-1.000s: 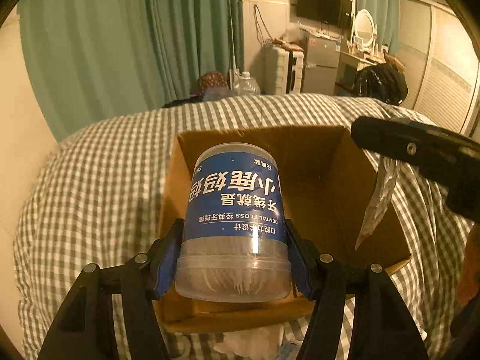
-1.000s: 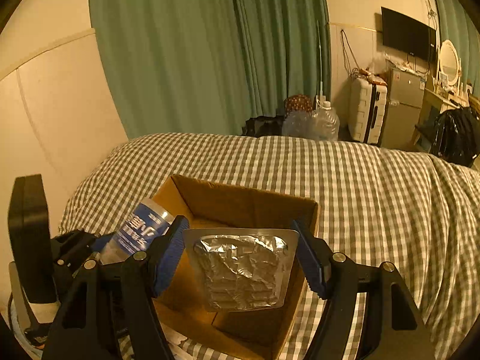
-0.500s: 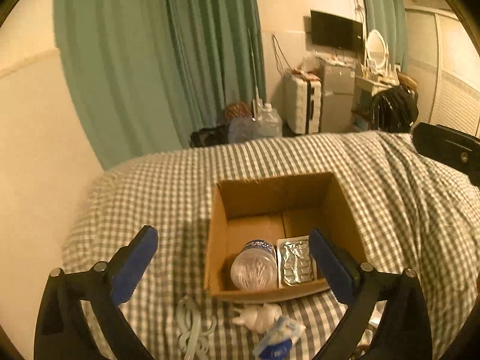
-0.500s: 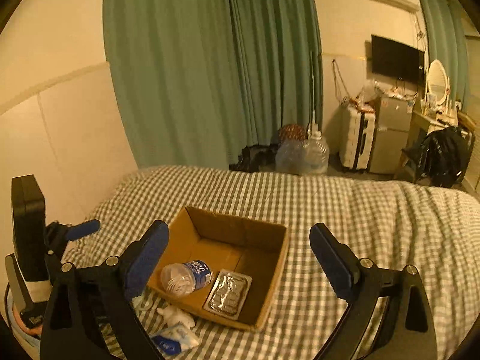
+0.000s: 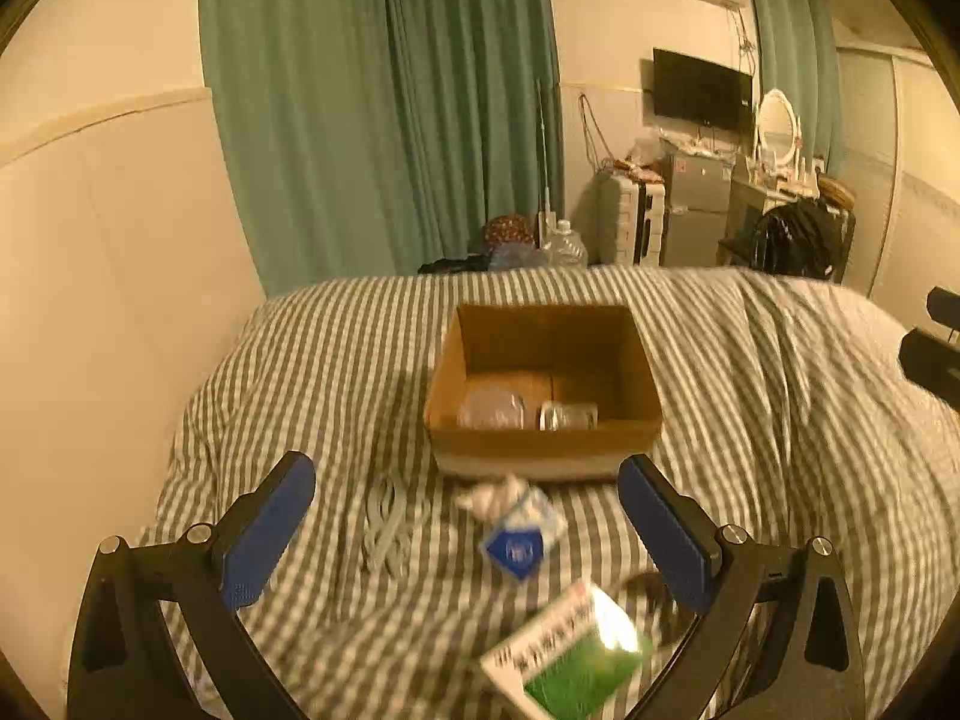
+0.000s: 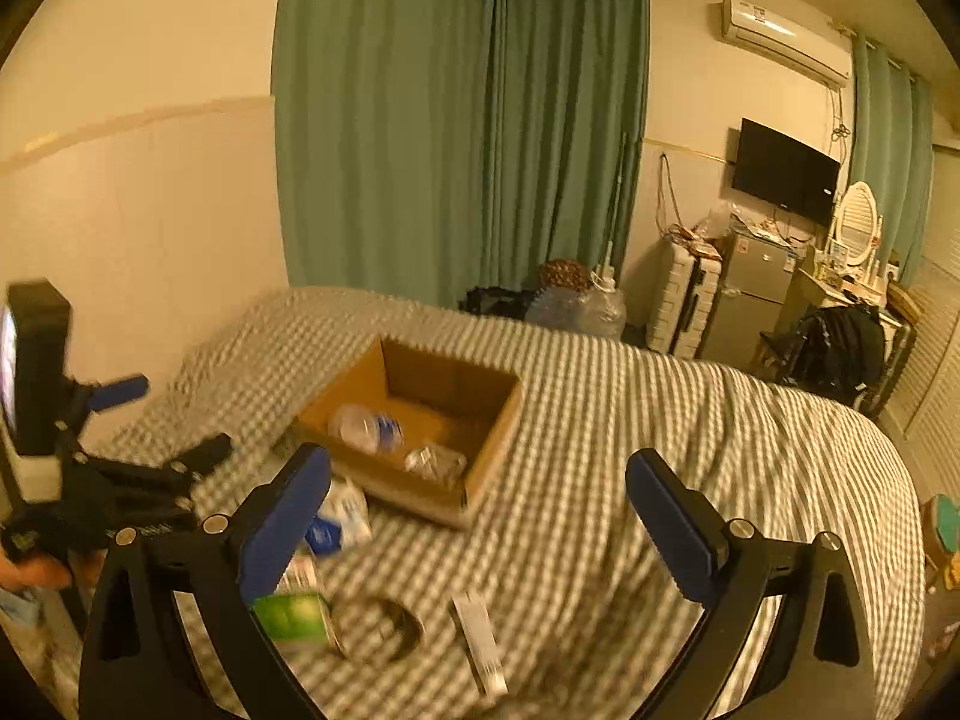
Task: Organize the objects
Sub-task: 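Grasp the green medicine box with the left tool while the right tool grasps the tape roll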
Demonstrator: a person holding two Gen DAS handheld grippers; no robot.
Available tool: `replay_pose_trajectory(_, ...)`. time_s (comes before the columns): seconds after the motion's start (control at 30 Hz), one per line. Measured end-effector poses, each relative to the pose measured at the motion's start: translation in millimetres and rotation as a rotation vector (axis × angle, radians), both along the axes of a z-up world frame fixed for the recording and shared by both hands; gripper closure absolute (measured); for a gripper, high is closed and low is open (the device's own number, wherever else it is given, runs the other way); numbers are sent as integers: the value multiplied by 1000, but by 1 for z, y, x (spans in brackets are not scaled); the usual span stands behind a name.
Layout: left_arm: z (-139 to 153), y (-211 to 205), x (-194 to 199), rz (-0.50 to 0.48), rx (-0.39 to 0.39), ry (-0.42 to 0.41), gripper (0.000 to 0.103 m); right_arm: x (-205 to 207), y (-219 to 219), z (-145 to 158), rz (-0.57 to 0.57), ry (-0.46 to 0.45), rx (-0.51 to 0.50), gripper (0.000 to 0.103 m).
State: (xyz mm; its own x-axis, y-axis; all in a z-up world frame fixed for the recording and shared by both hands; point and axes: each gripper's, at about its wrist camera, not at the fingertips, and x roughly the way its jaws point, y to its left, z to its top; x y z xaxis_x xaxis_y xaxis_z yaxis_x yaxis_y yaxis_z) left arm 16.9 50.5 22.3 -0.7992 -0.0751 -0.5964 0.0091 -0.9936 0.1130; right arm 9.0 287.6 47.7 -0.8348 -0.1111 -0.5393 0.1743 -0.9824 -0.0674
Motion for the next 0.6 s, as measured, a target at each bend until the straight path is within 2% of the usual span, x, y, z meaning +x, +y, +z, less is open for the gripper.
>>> replay_pose_trajectory(0.1,-25,12,22,-37,-58,-13,0,12,7,-36,-14,-23,-12,4)
replay_pose_trajectory(0.27,-80,28,43,-137,-133,-121,0,10,14,-97,-27,-127,-94,4)
replay_pose_trajectory(0.4,-108,24,55,-168,-100,-177,0,3,13,-137,-45,-220,-112,4)
replay_pose_trajectory(0.6,-133,16,64,-228,-92,-196,0,-2,10,-158,-40,-277,-111,4)
